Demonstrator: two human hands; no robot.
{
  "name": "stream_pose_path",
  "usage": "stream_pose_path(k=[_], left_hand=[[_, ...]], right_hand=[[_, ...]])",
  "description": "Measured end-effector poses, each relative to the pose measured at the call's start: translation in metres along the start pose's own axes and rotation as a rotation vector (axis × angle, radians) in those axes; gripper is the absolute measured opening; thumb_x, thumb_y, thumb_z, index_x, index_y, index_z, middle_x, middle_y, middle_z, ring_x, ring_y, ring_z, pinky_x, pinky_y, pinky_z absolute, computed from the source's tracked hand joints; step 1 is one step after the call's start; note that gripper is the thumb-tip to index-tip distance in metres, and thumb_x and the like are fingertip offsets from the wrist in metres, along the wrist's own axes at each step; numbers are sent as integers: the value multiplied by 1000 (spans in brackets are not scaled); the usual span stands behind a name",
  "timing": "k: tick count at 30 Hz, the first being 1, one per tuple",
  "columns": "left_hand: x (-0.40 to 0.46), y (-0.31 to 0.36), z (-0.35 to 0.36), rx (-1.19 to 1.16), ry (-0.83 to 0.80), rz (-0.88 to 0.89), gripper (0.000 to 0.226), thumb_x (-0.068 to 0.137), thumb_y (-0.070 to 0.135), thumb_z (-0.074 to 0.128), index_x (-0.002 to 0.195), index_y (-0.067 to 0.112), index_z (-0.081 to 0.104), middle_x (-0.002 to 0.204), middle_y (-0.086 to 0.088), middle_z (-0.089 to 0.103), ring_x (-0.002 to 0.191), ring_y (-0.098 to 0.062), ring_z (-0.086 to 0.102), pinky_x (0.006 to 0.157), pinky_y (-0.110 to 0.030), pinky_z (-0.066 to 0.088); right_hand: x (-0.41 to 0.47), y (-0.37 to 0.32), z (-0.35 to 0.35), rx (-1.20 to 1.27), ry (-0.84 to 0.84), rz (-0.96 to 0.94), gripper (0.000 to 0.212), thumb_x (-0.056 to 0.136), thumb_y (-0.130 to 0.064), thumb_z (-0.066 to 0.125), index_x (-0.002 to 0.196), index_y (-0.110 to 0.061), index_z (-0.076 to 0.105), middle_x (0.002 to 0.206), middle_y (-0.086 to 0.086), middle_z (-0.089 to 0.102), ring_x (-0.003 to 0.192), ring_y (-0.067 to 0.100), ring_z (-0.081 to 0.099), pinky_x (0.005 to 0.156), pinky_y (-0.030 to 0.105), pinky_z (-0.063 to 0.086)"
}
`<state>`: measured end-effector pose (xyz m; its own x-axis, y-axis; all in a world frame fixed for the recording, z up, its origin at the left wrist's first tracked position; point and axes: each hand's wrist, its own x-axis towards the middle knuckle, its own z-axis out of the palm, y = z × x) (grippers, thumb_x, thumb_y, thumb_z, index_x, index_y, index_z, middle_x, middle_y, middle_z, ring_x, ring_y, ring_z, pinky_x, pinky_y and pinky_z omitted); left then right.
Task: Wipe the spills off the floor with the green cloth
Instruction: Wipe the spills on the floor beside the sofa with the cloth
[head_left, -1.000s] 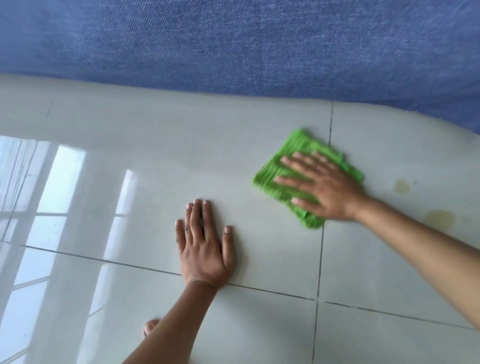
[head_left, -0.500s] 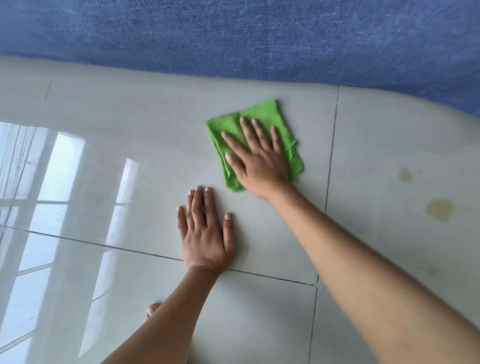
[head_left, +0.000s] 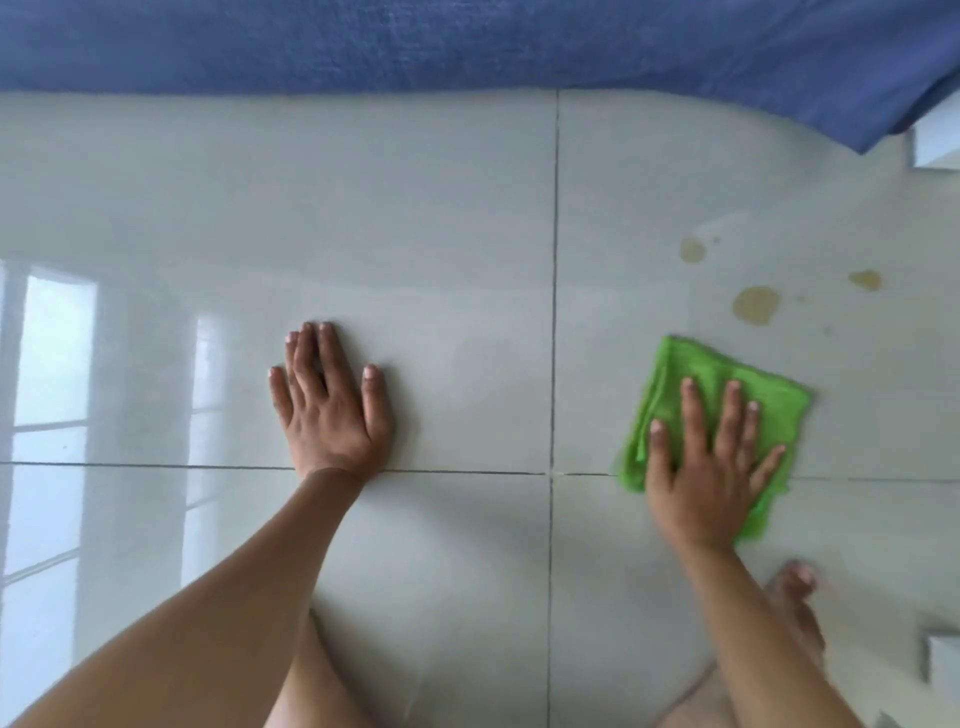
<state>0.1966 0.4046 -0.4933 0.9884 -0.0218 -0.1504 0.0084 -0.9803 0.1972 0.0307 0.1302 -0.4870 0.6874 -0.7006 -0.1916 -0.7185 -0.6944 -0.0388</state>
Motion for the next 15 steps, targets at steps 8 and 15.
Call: stream_pose_path(k=[8,15], left_hand=[[1,-2,0,5,17,-9,67,91,41,22,149,8,17,158,-15,17,147,-27,11,119,-47,7],[-1,2,-4,38,-36,-59,69,91,45,19,150,11,12,159,-13,13,148,-26,6,120,-50,4]], right_hand=[[152,-5,-29,199,22,301,57,94,-51,27,149,-37,20,162,12,5,150,29,3,118,58,2],[108,-49,-16,25,10,-514,53,92,-53,33,144,-41,31,159,9,24,147,29,22,119,48,15]])
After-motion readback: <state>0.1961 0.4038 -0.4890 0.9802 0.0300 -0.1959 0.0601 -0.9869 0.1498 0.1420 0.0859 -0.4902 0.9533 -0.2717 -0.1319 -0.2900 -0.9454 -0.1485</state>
